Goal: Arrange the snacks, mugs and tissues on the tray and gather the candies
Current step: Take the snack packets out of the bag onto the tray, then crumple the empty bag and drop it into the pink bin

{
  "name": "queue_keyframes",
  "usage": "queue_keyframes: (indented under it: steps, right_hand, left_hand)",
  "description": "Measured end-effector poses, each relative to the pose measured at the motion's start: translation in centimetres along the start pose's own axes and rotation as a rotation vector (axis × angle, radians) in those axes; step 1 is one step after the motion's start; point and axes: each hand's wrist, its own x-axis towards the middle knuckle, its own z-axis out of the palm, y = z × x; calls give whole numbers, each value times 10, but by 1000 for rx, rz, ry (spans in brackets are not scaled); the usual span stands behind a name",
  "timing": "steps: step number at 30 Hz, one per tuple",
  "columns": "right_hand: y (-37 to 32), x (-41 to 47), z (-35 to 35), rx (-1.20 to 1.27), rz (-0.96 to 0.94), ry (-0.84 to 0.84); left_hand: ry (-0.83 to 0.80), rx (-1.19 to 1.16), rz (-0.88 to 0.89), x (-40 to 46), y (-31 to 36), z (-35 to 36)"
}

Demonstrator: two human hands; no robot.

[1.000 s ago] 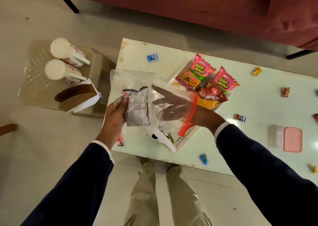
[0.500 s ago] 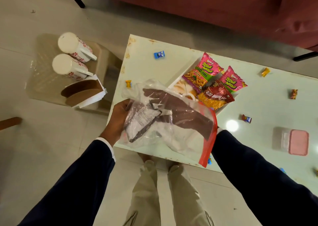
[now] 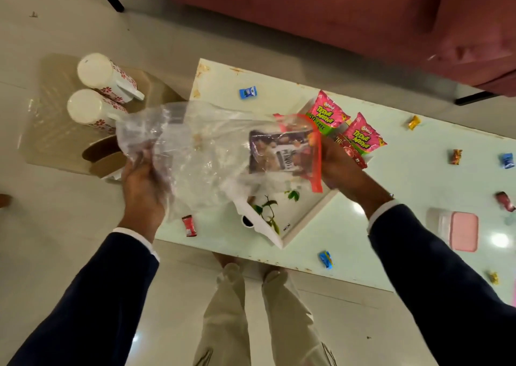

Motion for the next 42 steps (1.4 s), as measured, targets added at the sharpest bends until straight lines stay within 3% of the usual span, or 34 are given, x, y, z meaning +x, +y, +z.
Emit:
queue_keyframes:
  steps: [5,7,11,16,18,22,24,25,28,30,34,36,38,42]
  right_hand:
    - [5,12,-65,-315,57,364]
    - [8,25,-80,-552,80,447]
    - [11,56,-85,-920,128,246]
    - [24,84,-68,-1024,131,144]
    - [29,88,-62,-1093,154,240]
    - [36,74,-50,-1241,113,623]
    - [38,61,-41,-1103,13,679]
    - [39,55,-36,-926,17,617]
    - [41,29,-3,-271,367,251]
    - [54,14,18,-6,553,37]
    - [75,6,52,487,571,-145]
    - [71,7,61,660,459,-106]
    - [62,11,63,682,307,51]
    - [32,4,47,342,75,461]
  left_hand:
    - [78,-81,8,16,16,-20]
    - [109,-55,19,16,17,-23]
    - [102,20,35,13,15,-23]
    - [-11,-38,37,8,9,-16]
    - [-35,-67,50,5,7,-13]
    - [-66,-82,86,-1,11,-8]
    - [-54,-69,77,-3,14,-6]
    - [-43,-58,57,-3,15,-5]
    - [-126,-83,-3,-5,18,2]
    - [-205,-132,-22,-9,20,12]
    - [-257,-183,-51,-13,24,18]
    - [-265,-139,-62,-11,27,15]
    - [-236,-43,-74,-12,30,10]
    - [-39,224,10,-17,33,-14]
